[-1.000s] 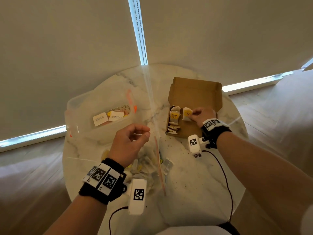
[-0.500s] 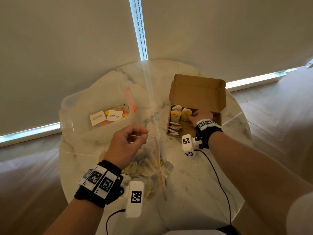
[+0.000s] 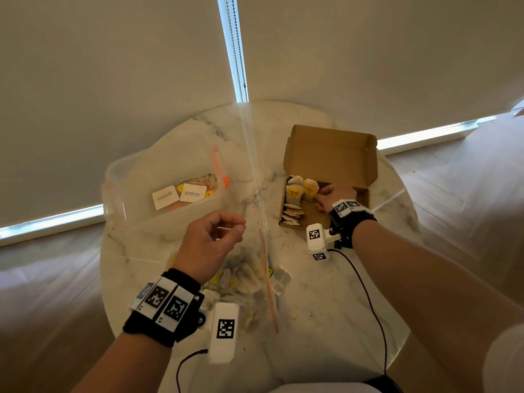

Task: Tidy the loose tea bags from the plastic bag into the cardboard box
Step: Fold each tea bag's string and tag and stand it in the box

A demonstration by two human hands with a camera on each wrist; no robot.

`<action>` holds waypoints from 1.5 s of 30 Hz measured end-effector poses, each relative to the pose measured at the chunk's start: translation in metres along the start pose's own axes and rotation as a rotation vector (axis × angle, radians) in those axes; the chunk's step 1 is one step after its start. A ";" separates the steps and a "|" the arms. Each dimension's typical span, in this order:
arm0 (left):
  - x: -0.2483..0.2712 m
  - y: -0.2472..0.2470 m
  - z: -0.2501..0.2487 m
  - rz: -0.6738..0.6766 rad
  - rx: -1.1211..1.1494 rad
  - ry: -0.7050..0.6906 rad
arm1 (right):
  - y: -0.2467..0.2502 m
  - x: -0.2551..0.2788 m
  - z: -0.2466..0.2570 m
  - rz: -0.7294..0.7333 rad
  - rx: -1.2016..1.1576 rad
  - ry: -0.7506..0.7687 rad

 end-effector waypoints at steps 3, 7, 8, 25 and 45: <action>0.003 0.003 0.001 -0.002 -0.011 0.008 | 0.006 0.008 -0.003 0.006 -0.004 0.025; 0.010 0.013 0.008 -0.022 -0.049 0.046 | 0.032 0.039 0.008 -0.149 -0.023 0.122; 0.011 0.014 0.011 -0.017 -0.073 0.059 | 0.039 0.053 0.014 -0.188 -0.021 0.167; 0.027 0.084 0.139 -0.163 -0.376 0.550 | -0.108 0.150 0.069 0.399 -0.295 0.080; 0.088 0.118 0.063 -0.146 -0.662 0.114 | -0.067 0.219 0.069 0.454 -0.580 0.349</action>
Point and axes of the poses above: each hand's wrist, its own x-axis away from the middle knuckle, its own y-axis out of the back of the hand, z = x × y, the point moved 10 cm from there along -x, towards the middle knuckle, and after that the axes turned 7 degrees about z, right-handed, at the moved point
